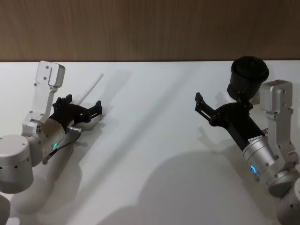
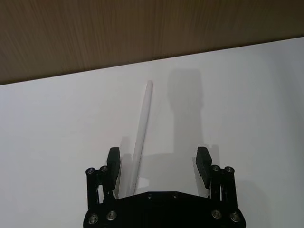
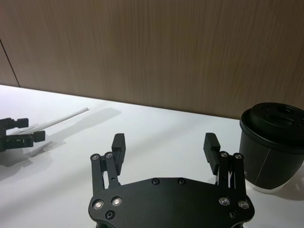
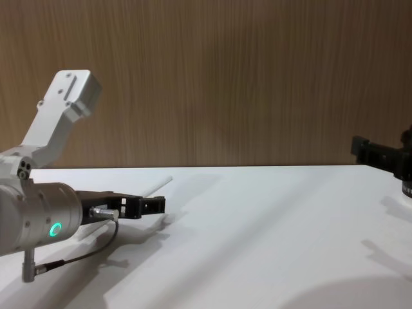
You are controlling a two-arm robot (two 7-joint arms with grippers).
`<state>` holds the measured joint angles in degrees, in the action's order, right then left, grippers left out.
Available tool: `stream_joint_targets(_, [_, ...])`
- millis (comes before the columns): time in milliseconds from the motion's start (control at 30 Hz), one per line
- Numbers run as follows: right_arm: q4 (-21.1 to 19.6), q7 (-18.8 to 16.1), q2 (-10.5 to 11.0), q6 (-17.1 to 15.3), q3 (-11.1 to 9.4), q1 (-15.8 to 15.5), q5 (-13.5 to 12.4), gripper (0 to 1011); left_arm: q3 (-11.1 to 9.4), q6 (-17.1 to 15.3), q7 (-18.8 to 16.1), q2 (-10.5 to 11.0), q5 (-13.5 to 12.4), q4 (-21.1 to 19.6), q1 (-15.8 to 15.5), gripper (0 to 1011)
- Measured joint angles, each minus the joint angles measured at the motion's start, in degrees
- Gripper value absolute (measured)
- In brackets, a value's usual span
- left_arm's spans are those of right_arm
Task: Pick up the straw with one hand, pass it to the other hand, and insert it into the cup.
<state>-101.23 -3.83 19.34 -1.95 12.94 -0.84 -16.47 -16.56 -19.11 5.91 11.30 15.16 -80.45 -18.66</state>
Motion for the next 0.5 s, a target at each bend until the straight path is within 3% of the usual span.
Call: stream_joint_targets(500, [0.0,0.0,0.0,0.0,0.0,0.0,0.0,1001,2.4,0.9,0.6,-0.3,1.2,-0.4,1.1,1003])
